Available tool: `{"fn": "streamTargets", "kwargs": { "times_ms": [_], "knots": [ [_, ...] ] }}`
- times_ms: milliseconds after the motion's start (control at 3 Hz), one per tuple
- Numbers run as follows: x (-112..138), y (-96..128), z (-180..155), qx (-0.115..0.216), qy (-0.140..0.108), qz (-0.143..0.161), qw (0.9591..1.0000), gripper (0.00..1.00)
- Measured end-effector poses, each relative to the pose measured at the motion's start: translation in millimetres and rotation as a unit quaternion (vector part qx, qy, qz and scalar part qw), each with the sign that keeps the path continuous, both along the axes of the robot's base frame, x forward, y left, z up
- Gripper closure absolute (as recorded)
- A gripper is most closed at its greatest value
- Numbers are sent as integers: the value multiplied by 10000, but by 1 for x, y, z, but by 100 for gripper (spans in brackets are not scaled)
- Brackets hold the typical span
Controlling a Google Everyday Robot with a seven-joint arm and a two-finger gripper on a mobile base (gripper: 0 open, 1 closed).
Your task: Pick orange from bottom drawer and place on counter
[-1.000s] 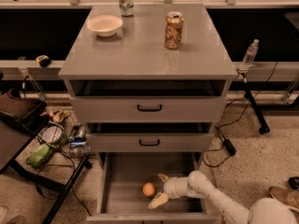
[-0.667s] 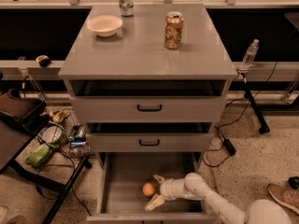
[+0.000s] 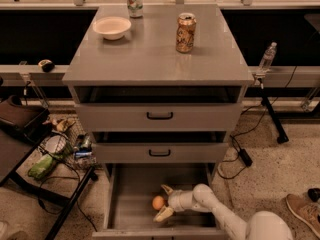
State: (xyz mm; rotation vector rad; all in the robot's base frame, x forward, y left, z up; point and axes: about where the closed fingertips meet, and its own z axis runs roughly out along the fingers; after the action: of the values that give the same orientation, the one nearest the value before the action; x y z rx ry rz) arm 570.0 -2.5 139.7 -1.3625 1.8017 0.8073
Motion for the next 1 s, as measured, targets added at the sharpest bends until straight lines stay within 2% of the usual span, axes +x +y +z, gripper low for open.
{"fn": "streamTargets", "kwargs": {
  "times_ms": [333,667,1000],
  "knots": [
    [15,2,-11,-48,-102,55,9999,24],
    [19,0,-12,-69,-124,32,9999,49],
    [19,0,-12,-69,-124,32,9999,80]
  ]
}}
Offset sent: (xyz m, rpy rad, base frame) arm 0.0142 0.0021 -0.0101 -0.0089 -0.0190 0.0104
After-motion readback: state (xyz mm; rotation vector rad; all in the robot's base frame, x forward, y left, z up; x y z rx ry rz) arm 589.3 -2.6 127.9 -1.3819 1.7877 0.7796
